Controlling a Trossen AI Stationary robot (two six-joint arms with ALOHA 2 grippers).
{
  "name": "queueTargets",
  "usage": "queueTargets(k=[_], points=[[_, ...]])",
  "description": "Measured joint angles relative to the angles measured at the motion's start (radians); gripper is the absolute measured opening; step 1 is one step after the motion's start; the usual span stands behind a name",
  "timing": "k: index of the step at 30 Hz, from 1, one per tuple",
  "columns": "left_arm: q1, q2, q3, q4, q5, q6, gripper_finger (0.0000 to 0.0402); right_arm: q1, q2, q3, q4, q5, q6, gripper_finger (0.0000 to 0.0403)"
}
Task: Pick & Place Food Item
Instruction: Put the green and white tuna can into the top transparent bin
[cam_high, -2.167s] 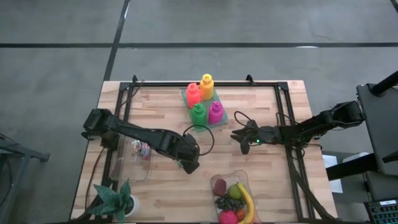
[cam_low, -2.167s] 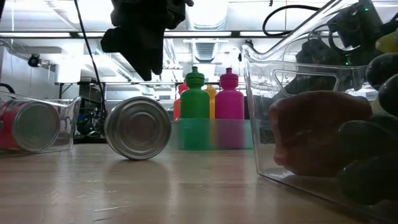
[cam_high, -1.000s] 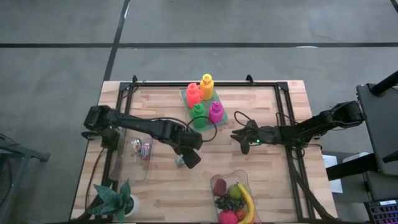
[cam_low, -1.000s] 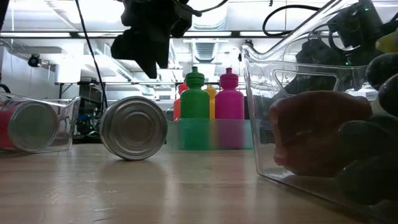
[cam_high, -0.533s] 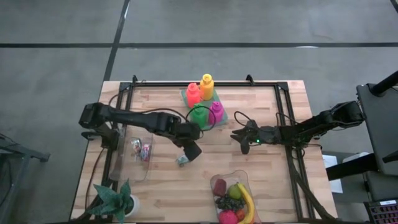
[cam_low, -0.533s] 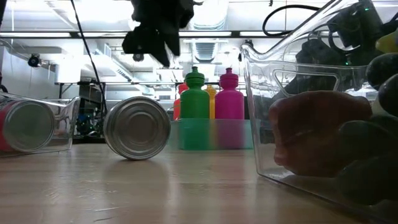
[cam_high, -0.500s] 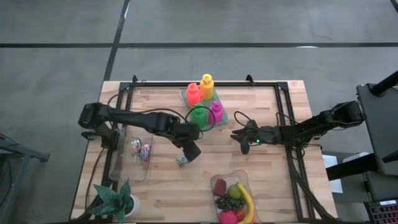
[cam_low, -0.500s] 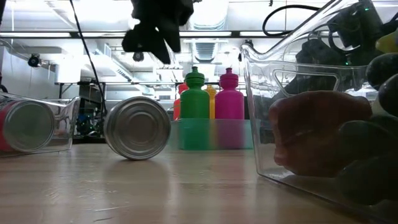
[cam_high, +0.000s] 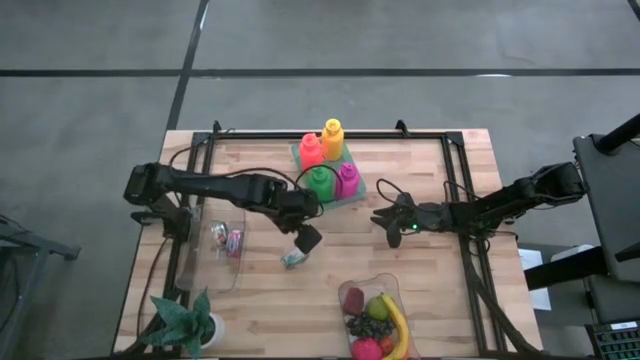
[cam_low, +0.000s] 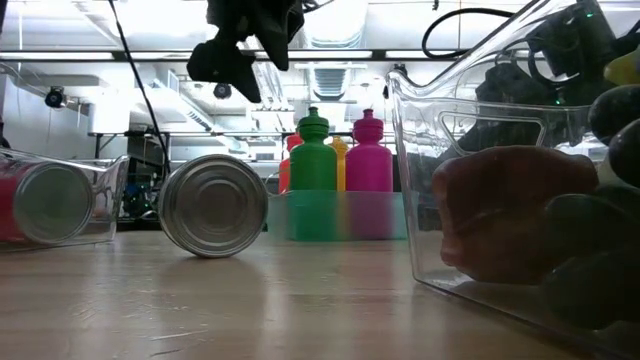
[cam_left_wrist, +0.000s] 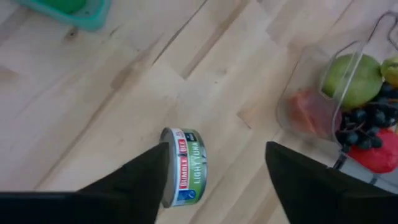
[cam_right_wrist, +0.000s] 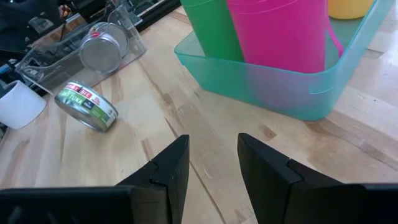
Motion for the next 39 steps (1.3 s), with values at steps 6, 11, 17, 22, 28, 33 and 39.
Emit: queueTargets(k=[6,11,17,22,28,33,39], points=[[-0.006,0.000,0.000,-0.004,0.009,0.044,0.0333,0.000,0.000,0.000,0.000,0.000,0.000,0.0134],[-0.028,0.001,-0.062,0.000,0.014,0.043,0.0359,0.000,0.000,0.000,0.000,0.000,0.000,0.0134],[-0.031,0.002,-0.224,0.128,0.094,-0.016,0.0361,0.000,0.000,0.000,-0.001,0.000,0.000,0.0134],[-0.036,0.002,-0.352,0.294,0.124,-0.037,0.0361,0.000,0.000,0.000,-0.001,0.000,0.000,0.0134],[-0.034,0.002,-0.495,0.454,0.142,-0.063,0.0354,0.000,0.000,0.000,-0.002,0.000,0.000,0.0134],[-0.035,0.002,-0.542,0.526,0.175,-0.074,0.0269,0.000,0.000,0.000,-0.002,0.000,0.000,0.0134],[-0.035,0.002,-0.539,0.522,0.158,-0.087,0.0125,0.000,0.000,0.000,-0.002,0.000,0.000,0.0134]])
